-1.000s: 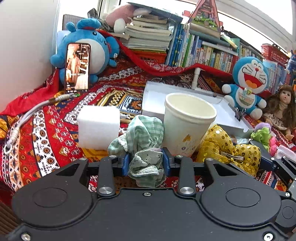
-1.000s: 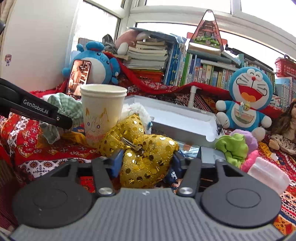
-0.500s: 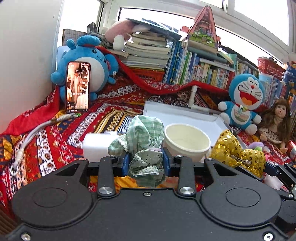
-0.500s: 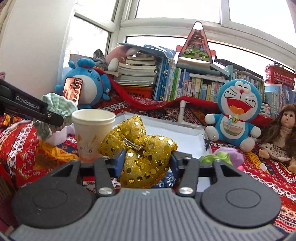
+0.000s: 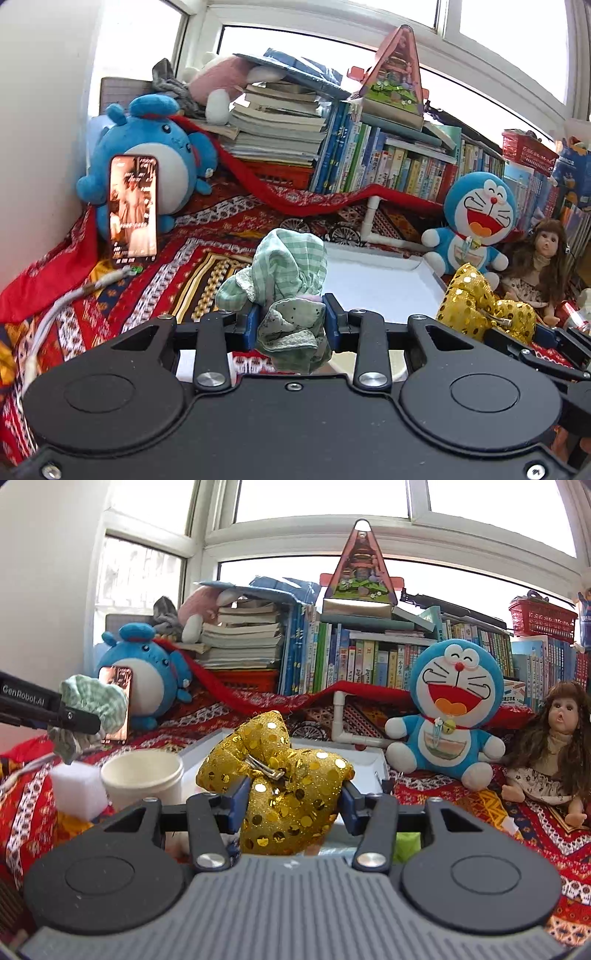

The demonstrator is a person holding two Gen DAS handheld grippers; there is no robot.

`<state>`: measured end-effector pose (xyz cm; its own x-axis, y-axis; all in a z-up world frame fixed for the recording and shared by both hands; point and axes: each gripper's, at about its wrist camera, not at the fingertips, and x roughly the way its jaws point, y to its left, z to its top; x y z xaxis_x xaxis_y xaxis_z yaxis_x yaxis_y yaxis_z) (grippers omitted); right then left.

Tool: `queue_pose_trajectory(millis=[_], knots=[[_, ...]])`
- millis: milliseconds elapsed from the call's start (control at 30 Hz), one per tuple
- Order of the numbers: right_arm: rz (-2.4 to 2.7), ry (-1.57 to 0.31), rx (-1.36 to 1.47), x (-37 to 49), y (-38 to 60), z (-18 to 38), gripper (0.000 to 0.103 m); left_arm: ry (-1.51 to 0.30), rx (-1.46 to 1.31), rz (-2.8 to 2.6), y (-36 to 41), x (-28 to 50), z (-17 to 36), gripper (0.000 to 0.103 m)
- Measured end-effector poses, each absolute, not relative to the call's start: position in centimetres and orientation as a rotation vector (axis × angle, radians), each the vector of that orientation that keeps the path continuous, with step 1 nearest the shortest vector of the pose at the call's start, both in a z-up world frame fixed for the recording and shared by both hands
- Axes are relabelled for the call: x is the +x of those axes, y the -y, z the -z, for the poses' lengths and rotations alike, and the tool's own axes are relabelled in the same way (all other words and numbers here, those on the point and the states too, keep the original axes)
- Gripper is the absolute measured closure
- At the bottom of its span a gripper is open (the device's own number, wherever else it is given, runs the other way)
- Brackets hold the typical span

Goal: Organize soft objects
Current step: 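Lift the green cloth with the left gripper while the right gripper grasps and lifts the gold bow, then release the cloth into the white tray while the right gripper releases the bow beside it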

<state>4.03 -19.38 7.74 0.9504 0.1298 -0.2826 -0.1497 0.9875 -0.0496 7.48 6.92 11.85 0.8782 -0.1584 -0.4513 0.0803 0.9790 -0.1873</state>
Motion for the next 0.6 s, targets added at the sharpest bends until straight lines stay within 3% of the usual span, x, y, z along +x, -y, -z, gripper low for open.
queue_pose_trajectory(millis=[233,600], knots=[[-0.154,-0.311,-0.037,6.9,20.6,-10.1,0.048,-0.514,-0.161,0.186,-6.1,11.6,-13.8,0.070],[-0.178,-0.488,0.027,14.2,22.4,-12.1,0.047,-0.784,-0.190,0.311,-3.2,22.0,-15.0,0.070]])
